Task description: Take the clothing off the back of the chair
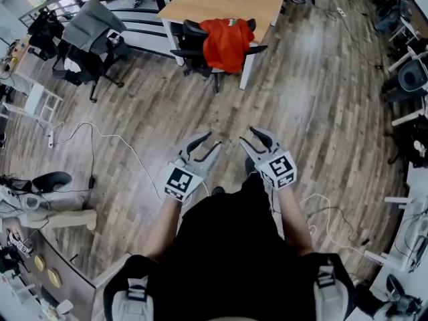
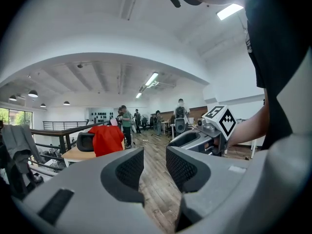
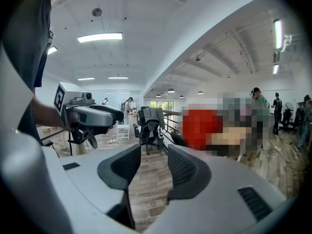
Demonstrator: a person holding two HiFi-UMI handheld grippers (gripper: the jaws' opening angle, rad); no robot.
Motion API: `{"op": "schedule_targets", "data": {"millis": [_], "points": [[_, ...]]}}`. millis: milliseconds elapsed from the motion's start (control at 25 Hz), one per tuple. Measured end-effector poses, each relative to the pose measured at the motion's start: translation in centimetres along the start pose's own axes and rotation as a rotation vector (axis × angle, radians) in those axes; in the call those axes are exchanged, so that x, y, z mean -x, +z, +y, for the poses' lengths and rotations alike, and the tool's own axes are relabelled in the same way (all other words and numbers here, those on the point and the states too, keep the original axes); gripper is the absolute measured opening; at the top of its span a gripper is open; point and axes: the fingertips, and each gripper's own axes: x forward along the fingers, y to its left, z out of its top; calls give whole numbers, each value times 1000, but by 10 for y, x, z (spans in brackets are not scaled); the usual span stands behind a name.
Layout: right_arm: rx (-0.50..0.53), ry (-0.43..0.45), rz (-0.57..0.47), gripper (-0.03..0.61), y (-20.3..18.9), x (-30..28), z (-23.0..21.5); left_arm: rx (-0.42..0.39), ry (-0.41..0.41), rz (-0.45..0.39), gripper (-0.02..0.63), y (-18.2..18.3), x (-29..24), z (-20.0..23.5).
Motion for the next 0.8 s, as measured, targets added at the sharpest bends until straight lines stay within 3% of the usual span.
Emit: {"op": "schedule_targets", "data": {"millis": [800], "points": [[26, 111, -27, 170, 23, -39, -102, 39, 135, 32, 141, 19, -77, 42]]}}
